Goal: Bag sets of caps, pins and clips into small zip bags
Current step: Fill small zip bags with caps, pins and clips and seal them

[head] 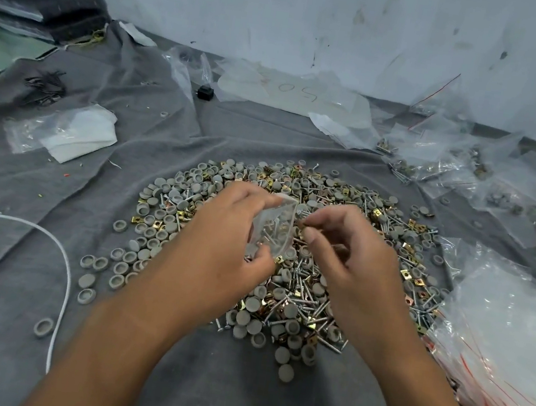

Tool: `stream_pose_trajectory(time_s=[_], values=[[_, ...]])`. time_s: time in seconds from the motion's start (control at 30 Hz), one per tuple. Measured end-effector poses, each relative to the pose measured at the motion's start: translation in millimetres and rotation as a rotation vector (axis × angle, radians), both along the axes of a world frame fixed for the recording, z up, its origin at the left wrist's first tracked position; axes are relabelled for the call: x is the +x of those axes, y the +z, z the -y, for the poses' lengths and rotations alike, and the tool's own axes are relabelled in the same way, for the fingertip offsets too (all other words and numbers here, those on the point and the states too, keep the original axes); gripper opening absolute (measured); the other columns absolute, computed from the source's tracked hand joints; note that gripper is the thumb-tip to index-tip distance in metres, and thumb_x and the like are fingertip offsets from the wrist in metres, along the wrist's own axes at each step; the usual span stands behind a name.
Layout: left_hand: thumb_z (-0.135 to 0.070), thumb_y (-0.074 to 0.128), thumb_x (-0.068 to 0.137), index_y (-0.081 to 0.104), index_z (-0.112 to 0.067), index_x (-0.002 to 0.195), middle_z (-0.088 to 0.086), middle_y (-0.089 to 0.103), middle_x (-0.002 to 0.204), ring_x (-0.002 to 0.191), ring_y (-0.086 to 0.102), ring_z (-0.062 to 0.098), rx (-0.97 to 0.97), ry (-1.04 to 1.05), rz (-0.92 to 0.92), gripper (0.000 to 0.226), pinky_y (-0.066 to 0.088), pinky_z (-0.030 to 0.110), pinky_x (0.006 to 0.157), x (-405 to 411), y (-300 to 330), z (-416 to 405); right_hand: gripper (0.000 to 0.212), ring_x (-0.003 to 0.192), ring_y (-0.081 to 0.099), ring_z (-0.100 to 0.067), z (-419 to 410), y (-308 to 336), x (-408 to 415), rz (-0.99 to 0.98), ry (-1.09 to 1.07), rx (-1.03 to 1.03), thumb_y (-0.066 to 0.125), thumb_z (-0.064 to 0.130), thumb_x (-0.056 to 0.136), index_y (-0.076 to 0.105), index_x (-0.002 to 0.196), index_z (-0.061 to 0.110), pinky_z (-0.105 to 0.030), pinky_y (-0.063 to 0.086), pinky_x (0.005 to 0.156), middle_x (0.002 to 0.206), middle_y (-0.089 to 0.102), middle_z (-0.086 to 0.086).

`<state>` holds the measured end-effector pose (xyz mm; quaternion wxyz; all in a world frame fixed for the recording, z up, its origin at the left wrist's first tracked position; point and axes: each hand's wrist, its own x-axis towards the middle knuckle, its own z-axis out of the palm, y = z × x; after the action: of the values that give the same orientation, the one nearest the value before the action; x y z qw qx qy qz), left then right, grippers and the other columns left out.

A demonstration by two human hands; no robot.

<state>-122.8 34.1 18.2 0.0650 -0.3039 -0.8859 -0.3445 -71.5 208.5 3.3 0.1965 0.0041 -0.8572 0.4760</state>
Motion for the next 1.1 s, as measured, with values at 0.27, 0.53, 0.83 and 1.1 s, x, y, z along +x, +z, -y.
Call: stream_pose_trajectory(time_s=[0.27,0.53,0.83,1.1], values=[[-0.026,0.066,0.087,0.049,-0.031,0.141,-0.028,0.041,0.118,0.098,0.044,-0.014,-0.01,-0.021,0.009,0.057,0.035,0.005,0.082,1.9,-3.4,-5.1,0.025,0.107,0.062,-0.002,11.6,1.9,0.1,-0.273,-0.029,0.266,0.056,0.017,0.104,0.068,0.124,0.027,-0.01,0.042,0.09,0.113,0.068,0.014],[-0.025,0.066,0.086,0.049,-0.034,0.141,-0.029,0.041,0.117,0.097,0.044,-0.016,-0.001,-0.019,0.006,0.058,0.029,-0.002,0.087,1.5,-4.2,-4.8,0.019,0.102,0.064,-0.009,11.6,-4.5,-2.2,-0.343,-0.054,0.41,0.065,0.011,0.098,0.072,0.116,0.014,-0.007,0.04,0.092,0.108,0.071,0.006],[-0.029,0.063,0.086,0.05,-0.033,0.141,-0.03,0.042,0.119,0.098,0.043,-0.019,-0.006,-0.013,0.016,0.056,0.031,-0.002,0.085,1.6,-4.4,-4.0,0.009,0.09,0.067,-0.001,10.8,-5.1,-2.4,-0.341,-0.084,0.3,0.07,0.014,0.095,0.074,0.102,0.018,-0.015,0.051,0.079,0.094,0.073,0.012],[-0.048,0.057,0.085,0.065,-0.041,0.107,-0.026,0.058,0.107,0.093,0.052,-0.013,0.048,0.039,0.0,0.025,0.04,0.008,0.073,-1.0,-3.2,-4.8,0.012,0.088,0.066,0.008,16.6,-3.9,-1.8,-0.362,-0.088,0.23,0.071,0.015,0.094,0.074,0.104,0.021,-0.006,0.047,0.074,0.093,0.068,0.02]])
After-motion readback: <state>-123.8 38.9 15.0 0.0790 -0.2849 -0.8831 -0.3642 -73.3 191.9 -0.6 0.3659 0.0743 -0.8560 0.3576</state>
